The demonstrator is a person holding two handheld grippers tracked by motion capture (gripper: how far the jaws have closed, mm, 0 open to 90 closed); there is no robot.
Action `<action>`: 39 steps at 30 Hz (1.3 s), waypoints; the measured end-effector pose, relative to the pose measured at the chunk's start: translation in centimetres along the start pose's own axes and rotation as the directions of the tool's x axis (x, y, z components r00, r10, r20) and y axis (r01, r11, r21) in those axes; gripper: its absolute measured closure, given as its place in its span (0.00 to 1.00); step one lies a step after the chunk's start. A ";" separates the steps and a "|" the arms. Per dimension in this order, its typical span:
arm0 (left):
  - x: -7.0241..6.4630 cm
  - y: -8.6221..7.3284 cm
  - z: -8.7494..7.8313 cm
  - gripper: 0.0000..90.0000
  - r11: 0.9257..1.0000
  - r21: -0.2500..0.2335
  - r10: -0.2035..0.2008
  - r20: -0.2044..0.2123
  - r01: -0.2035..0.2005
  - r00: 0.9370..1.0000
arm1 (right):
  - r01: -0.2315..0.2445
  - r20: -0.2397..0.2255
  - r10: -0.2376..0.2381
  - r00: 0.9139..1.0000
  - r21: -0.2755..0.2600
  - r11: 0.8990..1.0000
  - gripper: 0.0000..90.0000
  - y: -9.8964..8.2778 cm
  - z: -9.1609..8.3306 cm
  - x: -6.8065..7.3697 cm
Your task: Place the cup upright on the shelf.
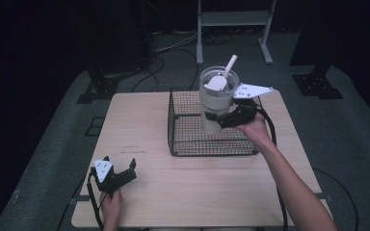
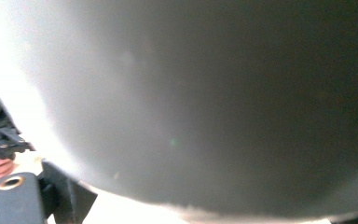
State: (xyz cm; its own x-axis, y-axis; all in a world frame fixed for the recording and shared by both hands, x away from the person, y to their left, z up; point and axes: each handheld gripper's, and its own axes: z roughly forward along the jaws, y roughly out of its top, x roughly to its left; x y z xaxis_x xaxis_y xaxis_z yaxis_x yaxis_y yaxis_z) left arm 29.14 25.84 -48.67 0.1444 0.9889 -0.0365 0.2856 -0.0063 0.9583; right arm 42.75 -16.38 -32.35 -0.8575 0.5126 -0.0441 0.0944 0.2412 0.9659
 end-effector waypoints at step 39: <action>0.1 0.0 -0.1 0.00 1.000 -0.004 0.006 0.004 -0.005 1.000 | -0.128 -0.112 0.145 0.983 0.147 0.981 0.10 -6.1 12.6 -6.1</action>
State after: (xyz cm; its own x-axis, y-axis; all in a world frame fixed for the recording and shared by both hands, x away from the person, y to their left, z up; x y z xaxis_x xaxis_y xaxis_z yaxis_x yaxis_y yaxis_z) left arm 29.07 25.92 -48.69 0.1493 0.9883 -0.0322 0.2810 -0.0111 0.9597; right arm 53.72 -10.60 -41.15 -0.8859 0.4467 0.1250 0.2765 0.2922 0.9155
